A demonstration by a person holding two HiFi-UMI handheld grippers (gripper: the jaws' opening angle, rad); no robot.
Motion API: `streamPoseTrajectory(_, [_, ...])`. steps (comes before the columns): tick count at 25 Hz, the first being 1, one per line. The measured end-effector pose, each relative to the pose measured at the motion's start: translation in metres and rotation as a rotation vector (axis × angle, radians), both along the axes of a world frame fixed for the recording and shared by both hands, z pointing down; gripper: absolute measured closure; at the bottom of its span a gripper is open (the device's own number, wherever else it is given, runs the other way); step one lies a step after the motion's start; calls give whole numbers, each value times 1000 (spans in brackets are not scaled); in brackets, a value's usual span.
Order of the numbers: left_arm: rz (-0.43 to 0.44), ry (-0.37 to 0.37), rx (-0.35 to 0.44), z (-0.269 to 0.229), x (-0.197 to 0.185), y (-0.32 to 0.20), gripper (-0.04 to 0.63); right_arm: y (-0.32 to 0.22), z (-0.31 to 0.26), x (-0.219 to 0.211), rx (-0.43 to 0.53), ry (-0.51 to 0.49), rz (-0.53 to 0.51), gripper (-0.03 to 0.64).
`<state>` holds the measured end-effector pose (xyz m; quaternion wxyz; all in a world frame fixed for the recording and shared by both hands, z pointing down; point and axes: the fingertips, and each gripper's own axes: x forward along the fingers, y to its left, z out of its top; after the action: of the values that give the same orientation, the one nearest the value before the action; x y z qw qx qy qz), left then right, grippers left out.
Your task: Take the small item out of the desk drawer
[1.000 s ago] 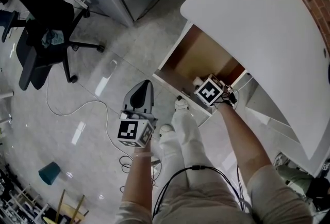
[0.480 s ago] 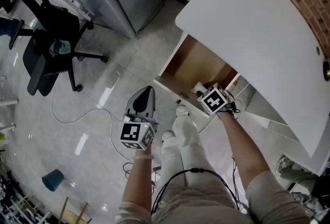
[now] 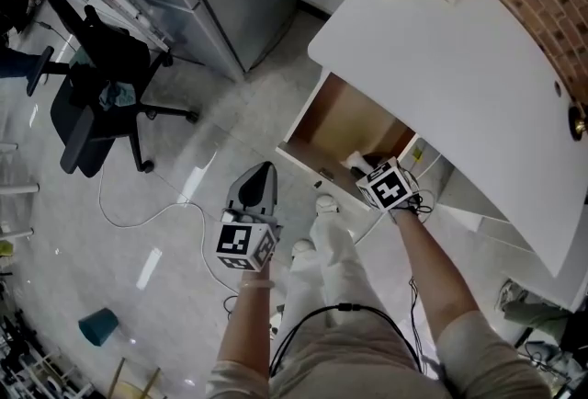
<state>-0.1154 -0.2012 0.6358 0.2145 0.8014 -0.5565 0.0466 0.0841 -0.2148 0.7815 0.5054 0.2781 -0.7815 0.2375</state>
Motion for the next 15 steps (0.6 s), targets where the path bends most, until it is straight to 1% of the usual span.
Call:
streamPoseTrajectory(5, [-1,-5,3,-11,-6,7,591,2,-17,-3,4,-63,77,460])
streamPoseTrajectory(9, [-3,-7,1,-20,-10,11,591,6,-33,-4,11,-95,105,460])
streamPoseTrajectory(12, [3,-2,12,-31,-8,11,591,10,-45,-3,28,-113,118,460])
streamPoseTrajectory(15, [16,2,26,-41,-5,12,591,13,-57,-1,40,-142,151,460])
